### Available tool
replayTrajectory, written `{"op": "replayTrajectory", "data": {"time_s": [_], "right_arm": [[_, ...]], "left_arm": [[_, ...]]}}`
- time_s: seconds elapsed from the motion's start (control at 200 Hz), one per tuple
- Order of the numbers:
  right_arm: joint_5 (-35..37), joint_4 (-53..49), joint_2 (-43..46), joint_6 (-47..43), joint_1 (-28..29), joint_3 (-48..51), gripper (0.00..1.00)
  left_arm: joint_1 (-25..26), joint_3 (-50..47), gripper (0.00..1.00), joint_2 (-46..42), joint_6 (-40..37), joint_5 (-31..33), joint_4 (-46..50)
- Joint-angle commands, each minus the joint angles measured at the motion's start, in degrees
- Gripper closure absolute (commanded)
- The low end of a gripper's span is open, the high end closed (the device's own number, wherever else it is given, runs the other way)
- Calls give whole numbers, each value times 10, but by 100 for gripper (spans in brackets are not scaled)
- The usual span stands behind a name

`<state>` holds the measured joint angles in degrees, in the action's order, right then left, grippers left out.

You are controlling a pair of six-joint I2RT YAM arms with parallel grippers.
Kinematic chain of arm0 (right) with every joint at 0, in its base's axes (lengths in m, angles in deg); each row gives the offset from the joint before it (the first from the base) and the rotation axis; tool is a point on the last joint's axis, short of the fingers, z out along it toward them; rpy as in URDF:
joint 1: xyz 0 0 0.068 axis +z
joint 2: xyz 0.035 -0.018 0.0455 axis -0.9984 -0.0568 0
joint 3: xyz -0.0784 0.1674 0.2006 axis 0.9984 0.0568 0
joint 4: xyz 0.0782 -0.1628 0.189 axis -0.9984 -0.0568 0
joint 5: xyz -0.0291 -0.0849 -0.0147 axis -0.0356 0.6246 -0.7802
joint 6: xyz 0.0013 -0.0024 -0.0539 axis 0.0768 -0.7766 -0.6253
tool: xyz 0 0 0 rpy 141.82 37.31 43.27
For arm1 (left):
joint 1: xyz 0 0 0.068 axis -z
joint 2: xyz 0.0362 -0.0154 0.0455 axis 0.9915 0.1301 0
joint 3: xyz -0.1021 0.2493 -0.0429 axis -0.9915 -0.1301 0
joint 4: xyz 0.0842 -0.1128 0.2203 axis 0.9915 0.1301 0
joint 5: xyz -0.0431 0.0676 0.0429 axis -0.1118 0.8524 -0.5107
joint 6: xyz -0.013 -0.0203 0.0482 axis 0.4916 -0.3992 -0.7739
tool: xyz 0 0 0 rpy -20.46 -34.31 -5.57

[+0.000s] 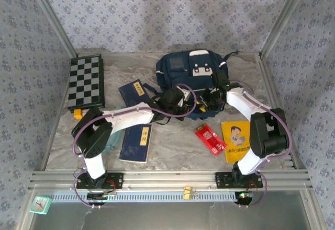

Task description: Pack the student bag

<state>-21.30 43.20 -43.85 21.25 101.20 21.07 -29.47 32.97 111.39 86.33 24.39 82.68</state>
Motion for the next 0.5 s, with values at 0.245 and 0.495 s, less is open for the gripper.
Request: {"op": "replayTrajectory", "data": {"time_s": [0.245, 0.495], "right_arm": [[-10, -27, 18, -61, -41, -9, 100], [-48, -61, 58, -97, -91, -22, 100]], "left_arm": [[-21, -6, 100, -42, -4, 23, 3], [-80, -26, 100, -56, -4, 28, 25]]}}
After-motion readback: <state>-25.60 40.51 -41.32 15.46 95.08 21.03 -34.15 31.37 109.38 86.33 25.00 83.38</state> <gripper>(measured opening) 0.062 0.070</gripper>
